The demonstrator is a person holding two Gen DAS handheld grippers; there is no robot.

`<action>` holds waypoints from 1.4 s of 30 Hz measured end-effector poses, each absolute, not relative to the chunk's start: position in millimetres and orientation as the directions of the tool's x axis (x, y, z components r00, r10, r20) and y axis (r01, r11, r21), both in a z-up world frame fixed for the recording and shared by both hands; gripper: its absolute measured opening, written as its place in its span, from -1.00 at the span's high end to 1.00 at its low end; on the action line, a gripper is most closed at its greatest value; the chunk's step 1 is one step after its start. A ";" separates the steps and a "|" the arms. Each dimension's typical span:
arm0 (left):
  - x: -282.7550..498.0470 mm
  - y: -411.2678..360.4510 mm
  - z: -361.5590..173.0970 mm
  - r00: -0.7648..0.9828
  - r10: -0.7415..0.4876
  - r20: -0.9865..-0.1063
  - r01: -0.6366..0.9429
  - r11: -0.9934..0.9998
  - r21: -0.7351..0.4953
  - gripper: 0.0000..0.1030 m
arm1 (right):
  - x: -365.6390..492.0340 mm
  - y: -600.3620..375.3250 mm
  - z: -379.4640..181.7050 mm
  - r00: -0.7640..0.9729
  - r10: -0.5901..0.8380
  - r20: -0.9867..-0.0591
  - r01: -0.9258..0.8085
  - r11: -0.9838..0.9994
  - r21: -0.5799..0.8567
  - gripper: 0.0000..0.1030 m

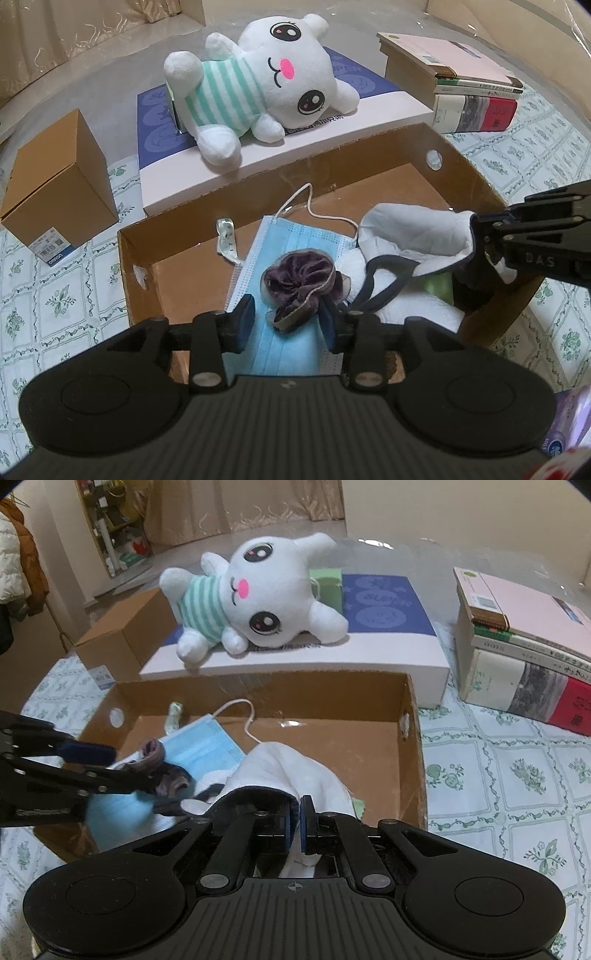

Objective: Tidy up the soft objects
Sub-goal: 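Open both grippers to drop the scrunchie and white cloth into the box, then move both grippers back toward the yellow towel beside the pink tumbler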

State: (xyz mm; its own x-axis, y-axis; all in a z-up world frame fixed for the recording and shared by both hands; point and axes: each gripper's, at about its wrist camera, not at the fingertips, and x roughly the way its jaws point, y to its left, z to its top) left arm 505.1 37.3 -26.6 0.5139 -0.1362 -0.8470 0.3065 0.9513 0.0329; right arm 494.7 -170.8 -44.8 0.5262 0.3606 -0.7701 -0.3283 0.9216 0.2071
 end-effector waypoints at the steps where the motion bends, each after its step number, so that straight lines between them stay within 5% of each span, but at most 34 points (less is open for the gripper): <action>1: 504.4 37.8 -25.9 0.513 -0.141 -0.847 0.306 0.952 0.027 0.28 | 495.4 -171.3 -46.3 0.525 0.357 -0.773 -0.326 0.923 0.205 0.94; 14: 488.0 45.3 -8.0 0.531 -0.164 -0.831 0.304 0.953 0.006 0.12 | 486.1 -163.4 -62.9 0.457 0.370 -0.809 -0.375 0.905 0.203 0.89; 15: 486.3 46.1 -6.3 0.532 -0.165 -0.831 0.303 0.953 0.005 0.12 | 484.0 -163.6 -61.4 0.457 0.368 -0.810 -0.377 0.905 0.199 0.83; 17: 482.2 48.3 -2.4 0.534 -0.164 -0.830 0.298 0.954 0.003 0.10 | 479.4 -164.5 -58.4 0.461 0.364 -0.810 -0.378 0.906 0.192 0.18; 19: 476.8 50.6 1.6 0.538 -0.162 -0.828 0.292 0.956 0.003 0.07 | 472.9 -167.7 -54.0 0.475 0.365 -0.801 -0.373 0.907 0.193 -0.16; 42: 338.7 64.4 83.9 0.632 -0.236 -0.738 0.231 0.967 -0.111 -0.33 | 348.2 -195.5 37.6 0.549 0.432 -0.715 -0.354 0.895 0.270 -0.18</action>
State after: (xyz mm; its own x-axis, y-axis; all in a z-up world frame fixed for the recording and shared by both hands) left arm 338.7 64.4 83.9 0.6317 -0.2361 -0.7384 0.2310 0.9666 -0.1114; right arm 348.2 -195.5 37.6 0.5489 0.4324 -0.7154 -0.3543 0.8955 0.2695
